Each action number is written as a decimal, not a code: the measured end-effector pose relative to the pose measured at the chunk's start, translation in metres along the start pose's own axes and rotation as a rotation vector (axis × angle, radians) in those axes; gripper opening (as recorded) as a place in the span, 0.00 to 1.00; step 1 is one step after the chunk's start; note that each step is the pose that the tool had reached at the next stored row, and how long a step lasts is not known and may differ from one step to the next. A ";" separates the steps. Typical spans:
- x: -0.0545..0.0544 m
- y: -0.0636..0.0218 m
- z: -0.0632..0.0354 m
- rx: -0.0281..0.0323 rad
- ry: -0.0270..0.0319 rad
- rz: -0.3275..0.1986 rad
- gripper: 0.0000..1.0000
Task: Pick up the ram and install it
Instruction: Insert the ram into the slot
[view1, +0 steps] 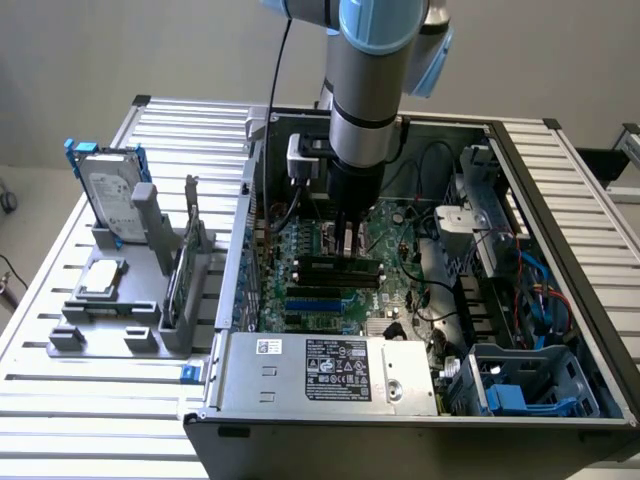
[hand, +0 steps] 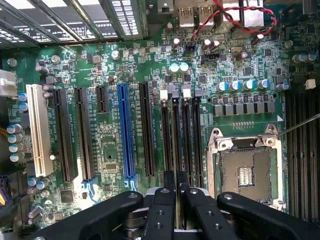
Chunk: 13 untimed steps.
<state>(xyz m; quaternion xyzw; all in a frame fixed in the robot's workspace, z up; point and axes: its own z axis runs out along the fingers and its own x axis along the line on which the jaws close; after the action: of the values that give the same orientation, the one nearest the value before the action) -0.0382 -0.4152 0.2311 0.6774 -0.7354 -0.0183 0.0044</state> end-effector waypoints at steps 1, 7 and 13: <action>0.000 -0.0003 0.0001 0.0001 -0.0002 0.000 0.14; 0.001 -0.0022 0.0001 0.0001 -0.0004 0.000 0.14; 0.003 -0.0025 0.0000 0.0060 -0.0005 -0.009 0.14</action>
<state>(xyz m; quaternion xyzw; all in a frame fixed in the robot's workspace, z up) -0.0360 -0.4182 0.2309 0.6807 -0.7324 -0.0163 0.0021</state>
